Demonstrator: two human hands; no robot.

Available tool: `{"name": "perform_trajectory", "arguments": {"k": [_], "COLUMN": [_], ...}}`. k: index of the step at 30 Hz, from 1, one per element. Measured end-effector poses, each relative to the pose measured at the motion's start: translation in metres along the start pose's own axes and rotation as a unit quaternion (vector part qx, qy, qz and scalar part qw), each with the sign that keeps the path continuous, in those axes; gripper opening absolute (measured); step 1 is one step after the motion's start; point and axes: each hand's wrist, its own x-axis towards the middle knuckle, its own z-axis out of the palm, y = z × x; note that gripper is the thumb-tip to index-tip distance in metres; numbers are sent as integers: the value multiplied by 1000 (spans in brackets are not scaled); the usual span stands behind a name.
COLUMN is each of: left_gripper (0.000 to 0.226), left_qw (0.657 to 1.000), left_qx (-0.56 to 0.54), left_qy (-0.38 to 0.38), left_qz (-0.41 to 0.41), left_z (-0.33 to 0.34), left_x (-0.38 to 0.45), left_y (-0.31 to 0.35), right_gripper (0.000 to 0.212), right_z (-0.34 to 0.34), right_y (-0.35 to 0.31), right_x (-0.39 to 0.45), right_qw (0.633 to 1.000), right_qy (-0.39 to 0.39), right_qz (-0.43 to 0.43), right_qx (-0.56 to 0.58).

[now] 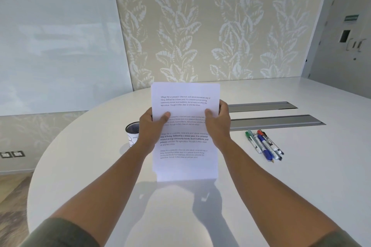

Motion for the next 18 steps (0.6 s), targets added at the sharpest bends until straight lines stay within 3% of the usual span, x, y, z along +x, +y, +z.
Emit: {"name": "perform_trajectory", "arguments": {"k": [8,13,18], "left_gripper": [18,28,22], "left_qw": [999,996,995], "left_qx": [-40,-17,-4], "left_qy": [-22,-70,-69], "left_qz": [-4,-46,-68], "left_z": [-4,-11,-9], "left_x": [2,-8,-12], "left_y": [-6,-30,-41], "right_gripper": [29,22,21], "right_z": [-1,-9,-13], "right_y": [1,33,48], "right_x": [-5,-20,-28], "right_qw": [1000,999,994], "right_qy": [8,-27,-53], "right_qz": [-12,6,8], "right_qx": [23,-40,-92]}}
